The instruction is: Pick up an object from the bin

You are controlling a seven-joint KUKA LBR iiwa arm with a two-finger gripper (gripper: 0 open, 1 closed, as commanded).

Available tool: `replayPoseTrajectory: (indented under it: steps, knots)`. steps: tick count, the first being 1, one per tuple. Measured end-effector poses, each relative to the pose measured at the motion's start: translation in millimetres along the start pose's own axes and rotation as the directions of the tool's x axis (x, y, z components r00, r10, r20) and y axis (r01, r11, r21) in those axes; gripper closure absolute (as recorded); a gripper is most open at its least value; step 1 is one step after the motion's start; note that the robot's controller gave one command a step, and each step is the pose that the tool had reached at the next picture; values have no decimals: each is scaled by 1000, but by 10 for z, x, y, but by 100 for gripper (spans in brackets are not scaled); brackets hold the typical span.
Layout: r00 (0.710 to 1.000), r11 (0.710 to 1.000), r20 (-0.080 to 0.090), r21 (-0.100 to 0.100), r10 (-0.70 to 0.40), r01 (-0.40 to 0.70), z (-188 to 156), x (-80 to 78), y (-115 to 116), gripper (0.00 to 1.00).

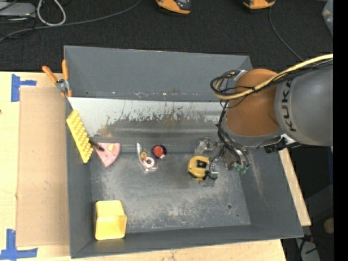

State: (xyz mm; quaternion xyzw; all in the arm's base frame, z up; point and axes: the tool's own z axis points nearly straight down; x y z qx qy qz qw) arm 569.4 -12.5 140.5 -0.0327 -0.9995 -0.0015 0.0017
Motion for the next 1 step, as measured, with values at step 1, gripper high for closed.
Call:
replayPoseTrajectory:
  steps: [1]
  knots:
    - [1000,1000,-2,0,-1,1,-238,6,0,100]
